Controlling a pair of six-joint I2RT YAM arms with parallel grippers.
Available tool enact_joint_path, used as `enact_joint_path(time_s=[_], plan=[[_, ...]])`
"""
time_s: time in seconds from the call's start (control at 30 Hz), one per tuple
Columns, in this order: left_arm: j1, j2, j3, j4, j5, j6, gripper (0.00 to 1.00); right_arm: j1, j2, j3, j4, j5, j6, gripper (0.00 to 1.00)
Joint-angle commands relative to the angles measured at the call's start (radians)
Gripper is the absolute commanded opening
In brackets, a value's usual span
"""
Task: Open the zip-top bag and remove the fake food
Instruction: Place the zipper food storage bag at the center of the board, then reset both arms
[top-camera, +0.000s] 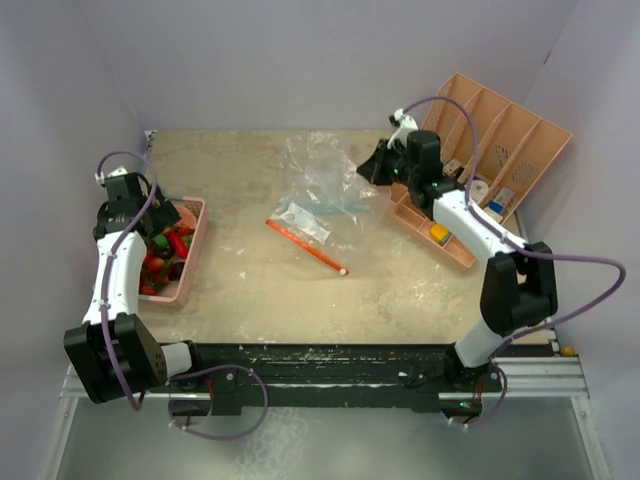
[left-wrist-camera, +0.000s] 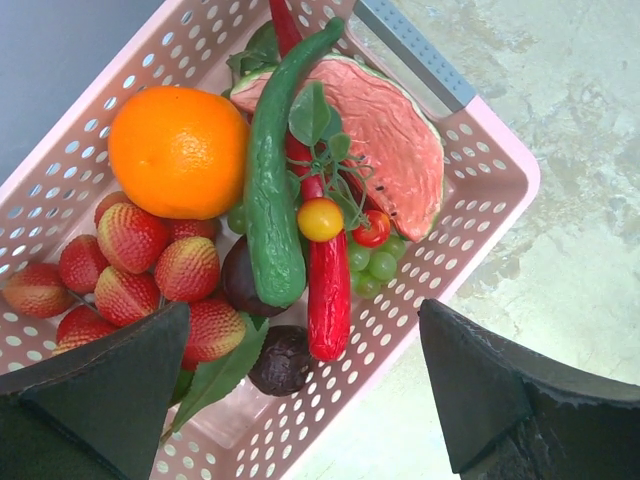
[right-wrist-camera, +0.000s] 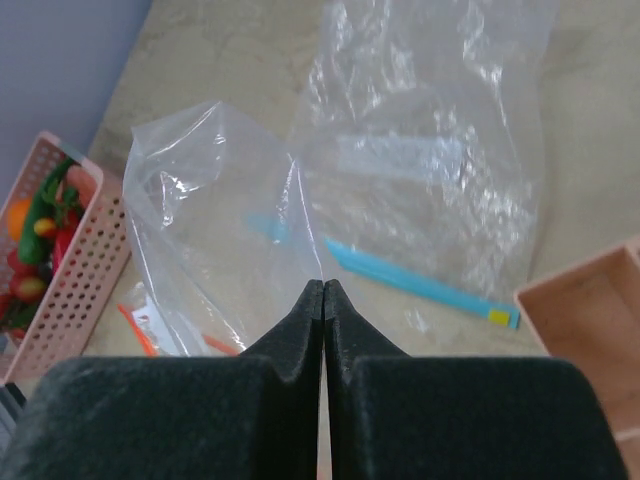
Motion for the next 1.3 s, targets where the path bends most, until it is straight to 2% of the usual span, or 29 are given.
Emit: enact_joint_path(time_s=[0.0,0.07,0.1,0.17,0.23,0.27,0.33,0.4,0.6,0.77,0.87,1.03,1.27], plan=[[0.005,-0.027,-0.007,0.049,0.037,0.006,0.99,0.001,0.103,0.249,-0.065,0.029,0.006,0.00],[0.004,-0.027,-0.007,0.049,0.041,0.006,0.99,0.001,0.181,0.363,-0.112,0.038,0.001,0.00],[0.004,-0.027,-0.007,0.050,0.044,0.007,0.99,0.001,0.215,0.417,-0.133,0.039,-0.005,0.07],[0.005,-0.032,-0.009,0.053,0.050,0.009,0.99,0.001,0.258,0.484,-0.159,0.041,-0.035,0.31],[0.004,-0.038,-0.012,0.058,0.060,0.013,0.99,0.001,0.247,0.492,-0.157,0.088,-0.069,0.63],[0.004,-0.040,-0.014,0.060,0.067,0.012,0.99,0.001,0.230,0.478,-0.151,0.111,-0.089,0.75],[0.004,-0.042,-0.013,0.066,0.084,0.013,0.99,0.001,0.178,0.435,-0.145,0.179,-0.123,0.92],[0.004,-0.043,-0.014,0.070,0.102,0.015,0.99,0.001,0.118,0.374,-0.143,0.238,-0.149,1.00],[0.004,-0.055,-0.020,0.079,0.135,0.020,0.99,0.001,-0.125,0.059,-0.039,0.301,-0.149,1.00],[0.004,-0.061,-0.021,0.086,0.161,0.021,0.99,0.001,-0.411,-0.255,0.094,0.297,-0.098,0.99],[0.005,-0.065,-0.022,0.085,0.170,0.020,0.99,0.001,-0.571,-0.364,0.111,0.326,-0.095,1.00],[0.002,-0.080,-0.026,0.092,0.182,0.018,0.99,0.001,-0.704,-0.461,0.045,0.370,-0.088,1.00],[0.002,-0.077,-0.026,0.092,0.196,0.016,0.99,0.002,-0.763,-0.485,-0.004,0.514,-0.075,1.00]])
